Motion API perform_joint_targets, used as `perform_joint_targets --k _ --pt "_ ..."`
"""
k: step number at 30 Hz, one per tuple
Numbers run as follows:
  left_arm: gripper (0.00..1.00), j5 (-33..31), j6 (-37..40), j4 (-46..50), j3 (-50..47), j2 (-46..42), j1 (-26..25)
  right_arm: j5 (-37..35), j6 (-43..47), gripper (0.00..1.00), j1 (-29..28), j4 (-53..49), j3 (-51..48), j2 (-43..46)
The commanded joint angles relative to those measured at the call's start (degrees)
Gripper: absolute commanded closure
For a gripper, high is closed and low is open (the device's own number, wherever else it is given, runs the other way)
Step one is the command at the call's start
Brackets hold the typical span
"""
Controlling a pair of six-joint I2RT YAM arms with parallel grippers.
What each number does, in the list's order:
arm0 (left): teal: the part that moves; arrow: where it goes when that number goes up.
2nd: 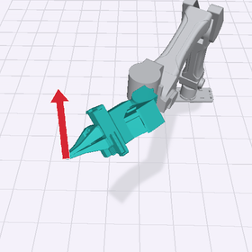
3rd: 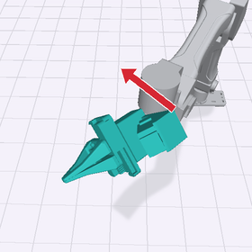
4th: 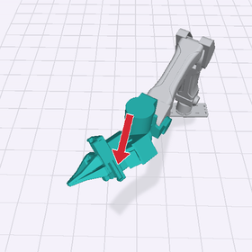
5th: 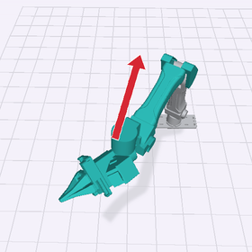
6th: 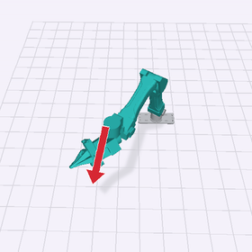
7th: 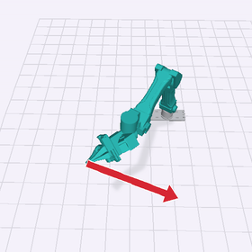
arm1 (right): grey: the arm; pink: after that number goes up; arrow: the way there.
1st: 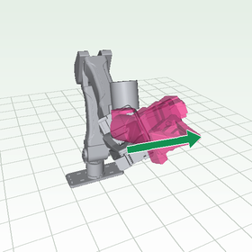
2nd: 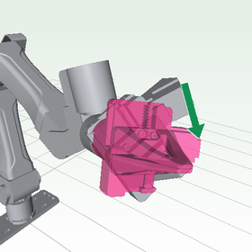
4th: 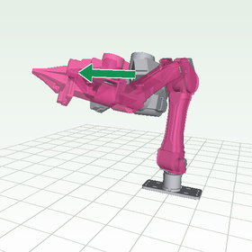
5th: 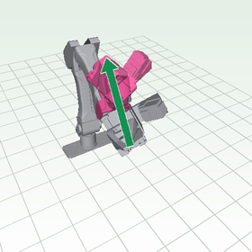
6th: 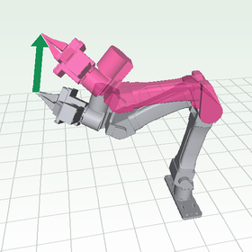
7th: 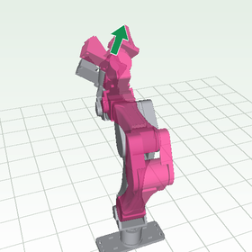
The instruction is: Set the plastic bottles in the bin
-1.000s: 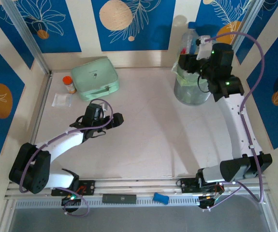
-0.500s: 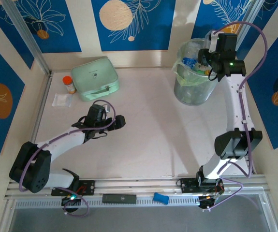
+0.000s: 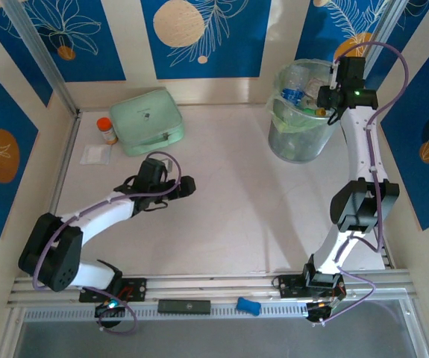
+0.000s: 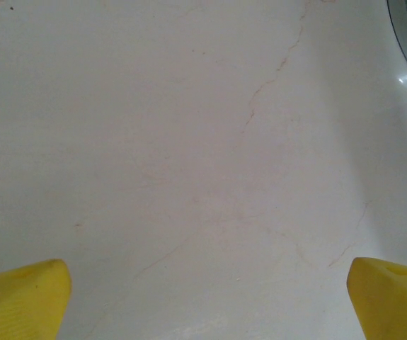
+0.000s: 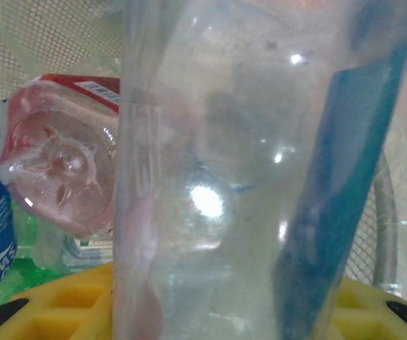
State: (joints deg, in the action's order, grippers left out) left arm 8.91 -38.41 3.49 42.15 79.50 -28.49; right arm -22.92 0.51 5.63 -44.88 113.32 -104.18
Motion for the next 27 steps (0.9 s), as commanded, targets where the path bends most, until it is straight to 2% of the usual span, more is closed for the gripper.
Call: perform_joint_targets --k 1,3,8,11,15,21,24,27 --pt "0.00 -0.5 1.5 1.4 2.2 0.8 -0.9 2.2 1.4 0.52 0.2 -1.9 4.5 -3.5" --pt "0.00 -0.8 1.3 1.5 2.4 0.8 -1.2 3.1 0.5 0.47 -0.1 -4.3 7.3 -5.2" --pt "0.00 -1.3 1.2 2.1 2.1 0.5 -1.4 2.1 0.4 0.21 -1.7 -2.6 6.7 -2.7" --pt "0.00 -2.1 1.7 2.6 2.1 0.2 -1.4 2.1 -0.3 0.13 -2.0 -1.5 6.6 0.2" --pt "0.00 -3.6 2.2 2.4 2.1 -0.8 -1.4 3.5 -1.0 0.09 -1.8 0.2 6.7 3.3" --pt "0.00 -7.7 3.3 2.6 1.7 -3.1 -1.3 4.9 -1.8 0.09 -2.2 0.6 6.5 5.0" --pt "0.00 -11.3 5.1 4.0 1.9 -5.0 -1.1 6.1 -2.6 0.08 -3.8 3.5 0.2 9.8" --pt "0.00 -15.6 7.2 4.9 1.6 -7.5 -0.7 9.5 -3.8 0.06 -6.8 8.9 -11.0 18.2"
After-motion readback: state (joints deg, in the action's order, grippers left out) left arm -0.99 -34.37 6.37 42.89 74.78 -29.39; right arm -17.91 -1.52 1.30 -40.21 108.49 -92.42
